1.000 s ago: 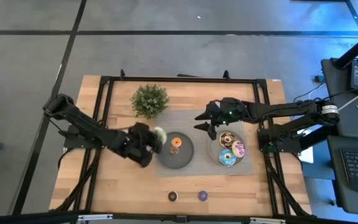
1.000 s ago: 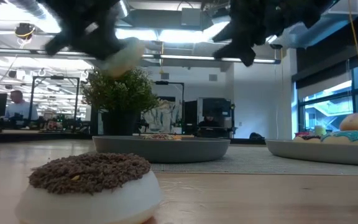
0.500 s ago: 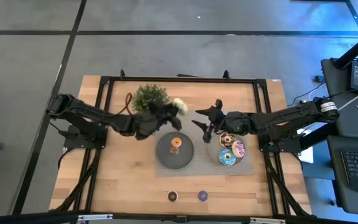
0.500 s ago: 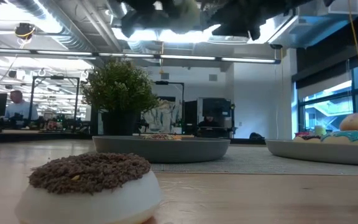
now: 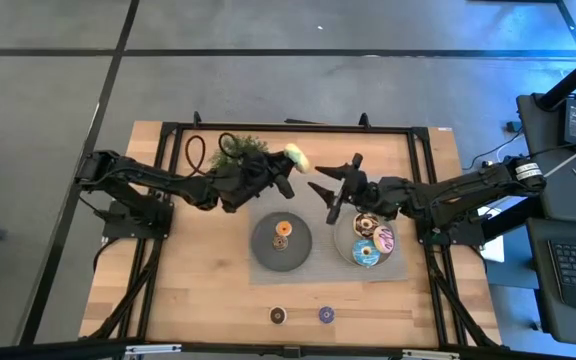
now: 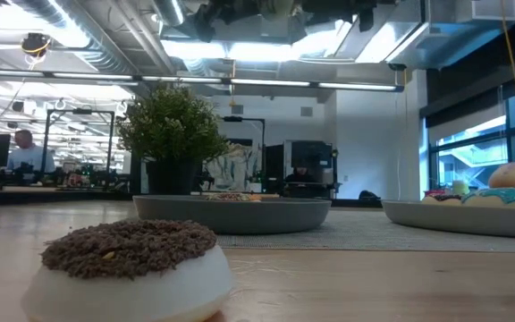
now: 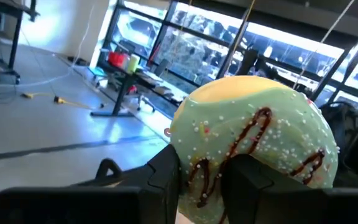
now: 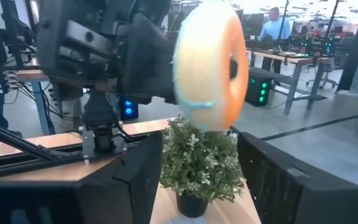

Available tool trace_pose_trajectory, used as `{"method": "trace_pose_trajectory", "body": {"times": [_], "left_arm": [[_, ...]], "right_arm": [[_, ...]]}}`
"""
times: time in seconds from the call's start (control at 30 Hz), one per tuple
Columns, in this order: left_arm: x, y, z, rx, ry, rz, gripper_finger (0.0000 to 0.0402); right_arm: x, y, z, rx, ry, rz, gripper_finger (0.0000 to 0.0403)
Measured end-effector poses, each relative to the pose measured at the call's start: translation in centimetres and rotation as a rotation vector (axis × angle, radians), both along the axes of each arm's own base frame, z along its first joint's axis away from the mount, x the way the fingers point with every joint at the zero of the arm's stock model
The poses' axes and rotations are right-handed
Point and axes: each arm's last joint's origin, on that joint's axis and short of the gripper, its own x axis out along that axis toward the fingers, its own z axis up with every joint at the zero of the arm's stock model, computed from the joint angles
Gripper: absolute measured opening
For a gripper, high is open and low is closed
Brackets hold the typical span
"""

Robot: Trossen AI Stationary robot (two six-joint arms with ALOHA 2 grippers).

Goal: Pick & Place donuts
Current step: Put the large light blue donut on the light gray plate

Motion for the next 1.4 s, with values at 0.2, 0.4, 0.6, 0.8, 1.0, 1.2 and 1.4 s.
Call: {"method": "trace_pose_trajectory", "body": {"times": [0.2, 0.4, 0.6, 0.8, 1.0, 1.2, 1.4], "left_arm": [[-0.2, 0.0, 0.7, 0.038, -0.038, 0.024, 0.009], [-0.1, -0.1, 0.8, 0.044, -0.048, -0.004, 0.009], [-0.2, -0.1, 0.9, 0.044, -0.063, -0.005, 0.009], [-0.2, 0.0, 0.9, 0.053, -0.056, 0.006, 0.009], [-0.2, 0.0, 0.9, 0.066, -0.045, 0.012, 0.009], [-0.2, -0.3, 0.9, 0.094, -0.021, 0.009, 0.009], [-0.2, -0.3, 0.9, 0.102, -0.013, 0.01, 0.009]], "right_arm": [[0.0, 0.0, 0.1, -0.032, -0.001, 0.022, 0.0174], [0.2, -0.3, 0.5, -0.086, -0.032, 0.02, 0.015], [1.5, -0.2, -0.2, -0.085, -0.046, 0.013, 0.0141], [3.7, -0.1, 0.3, -0.109, -0.018, -0.073, 0.0141], [4.1, -0.2, 1.2, -0.115, -0.011, -0.141, 0.0141], [4.1, -0.4, 2.0, -0.103, -0.033, -0.207, 0.014], [4.2, -0.4, 2.1, -0.102, -0.038, -0.201, 0.0105]]}}
